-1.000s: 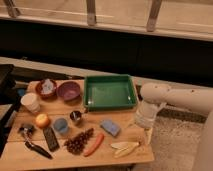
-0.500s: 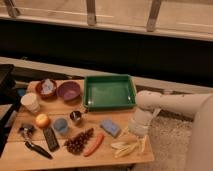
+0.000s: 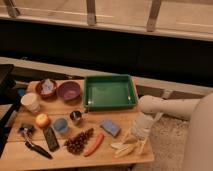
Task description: Place banana in paper cup
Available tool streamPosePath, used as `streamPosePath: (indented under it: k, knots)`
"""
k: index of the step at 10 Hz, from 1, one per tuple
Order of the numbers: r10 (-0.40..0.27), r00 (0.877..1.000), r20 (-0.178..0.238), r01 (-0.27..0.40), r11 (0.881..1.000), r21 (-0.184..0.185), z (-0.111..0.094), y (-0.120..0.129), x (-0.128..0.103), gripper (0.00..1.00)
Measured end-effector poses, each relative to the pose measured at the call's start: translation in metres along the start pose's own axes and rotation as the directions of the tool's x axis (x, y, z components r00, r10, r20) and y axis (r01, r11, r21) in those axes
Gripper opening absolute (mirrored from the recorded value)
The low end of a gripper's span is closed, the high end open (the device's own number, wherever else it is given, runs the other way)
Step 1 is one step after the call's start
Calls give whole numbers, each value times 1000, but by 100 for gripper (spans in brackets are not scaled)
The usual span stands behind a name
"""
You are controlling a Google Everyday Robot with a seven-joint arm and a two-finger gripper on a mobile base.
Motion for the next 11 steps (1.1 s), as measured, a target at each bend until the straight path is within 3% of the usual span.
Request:
streamPosePath:
  k: [2,4,5,6,8,9,11]
  knots:
    - [-2,1000,16,2,1000,-16,-2,2,-3,29]
    - [-8,999,53,10,999,-36,-20,4,-1,9]
    - [-19,995,95,24,998,-53,-36,9,3,1]
    - [-40,989,143,51,996,-70,-55,18,8,0]
    - [-82,956,281,115,988,-106,-98,39,21,0]
    - [-115,922,370,171,978,-120,-128,63,31,0]
    - [-175,867,467,266,954,-136,-167,106,51,0]
